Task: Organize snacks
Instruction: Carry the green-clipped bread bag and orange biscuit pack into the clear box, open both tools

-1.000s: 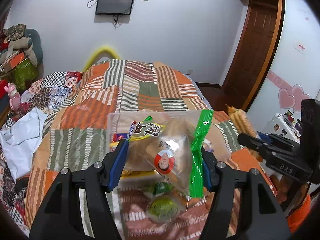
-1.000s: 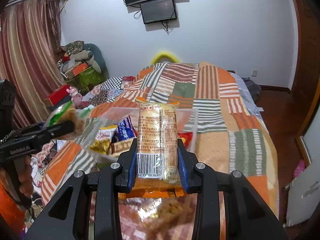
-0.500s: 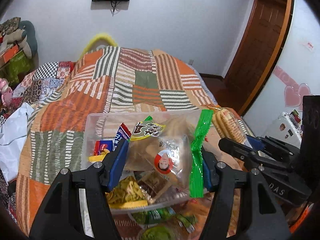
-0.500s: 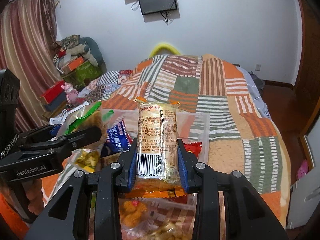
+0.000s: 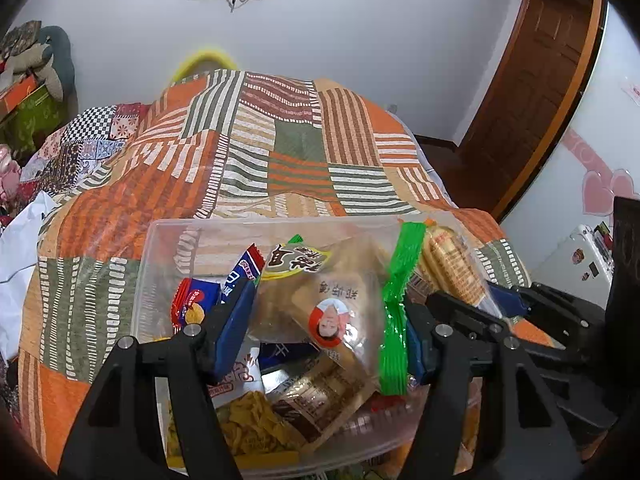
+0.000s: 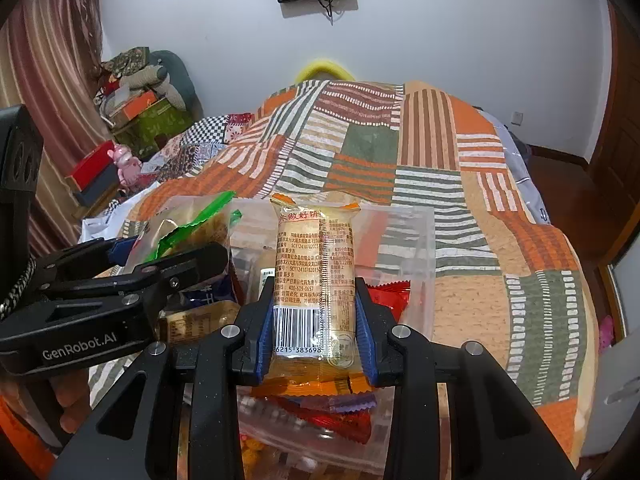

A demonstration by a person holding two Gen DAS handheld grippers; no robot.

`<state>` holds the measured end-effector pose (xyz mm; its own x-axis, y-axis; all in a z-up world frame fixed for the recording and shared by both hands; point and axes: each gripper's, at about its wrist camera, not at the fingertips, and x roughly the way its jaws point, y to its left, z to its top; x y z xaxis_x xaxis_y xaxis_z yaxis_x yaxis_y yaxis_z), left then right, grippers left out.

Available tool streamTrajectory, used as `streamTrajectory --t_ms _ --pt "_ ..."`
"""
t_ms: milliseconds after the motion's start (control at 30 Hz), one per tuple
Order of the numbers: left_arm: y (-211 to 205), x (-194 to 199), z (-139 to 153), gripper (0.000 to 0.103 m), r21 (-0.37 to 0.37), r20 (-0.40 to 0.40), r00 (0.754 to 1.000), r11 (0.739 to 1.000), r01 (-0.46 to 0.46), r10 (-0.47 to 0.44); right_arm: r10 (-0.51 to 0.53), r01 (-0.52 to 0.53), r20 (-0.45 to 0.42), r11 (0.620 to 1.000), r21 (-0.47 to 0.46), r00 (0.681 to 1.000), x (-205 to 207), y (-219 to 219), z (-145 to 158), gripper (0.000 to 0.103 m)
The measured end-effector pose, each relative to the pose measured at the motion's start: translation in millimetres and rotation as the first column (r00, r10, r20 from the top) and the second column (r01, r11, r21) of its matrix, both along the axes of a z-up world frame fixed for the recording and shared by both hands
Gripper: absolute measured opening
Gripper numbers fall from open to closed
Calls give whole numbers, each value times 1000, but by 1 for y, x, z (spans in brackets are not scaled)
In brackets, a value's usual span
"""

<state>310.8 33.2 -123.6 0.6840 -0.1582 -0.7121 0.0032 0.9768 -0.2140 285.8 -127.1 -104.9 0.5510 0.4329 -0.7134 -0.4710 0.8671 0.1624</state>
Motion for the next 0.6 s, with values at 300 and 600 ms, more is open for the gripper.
streamTrajectory --t_ms 300,600 --pt "2 -4 -4 75 -24 -43 999 1000 8 -9 -4 4 -19 1000 -13 1000 -6 -6 1 37" --pt "6 -38 25 77 -28 12 1000 1000 10 -10 -12 13 51 1000 -11 999 -33 -20 26 53"
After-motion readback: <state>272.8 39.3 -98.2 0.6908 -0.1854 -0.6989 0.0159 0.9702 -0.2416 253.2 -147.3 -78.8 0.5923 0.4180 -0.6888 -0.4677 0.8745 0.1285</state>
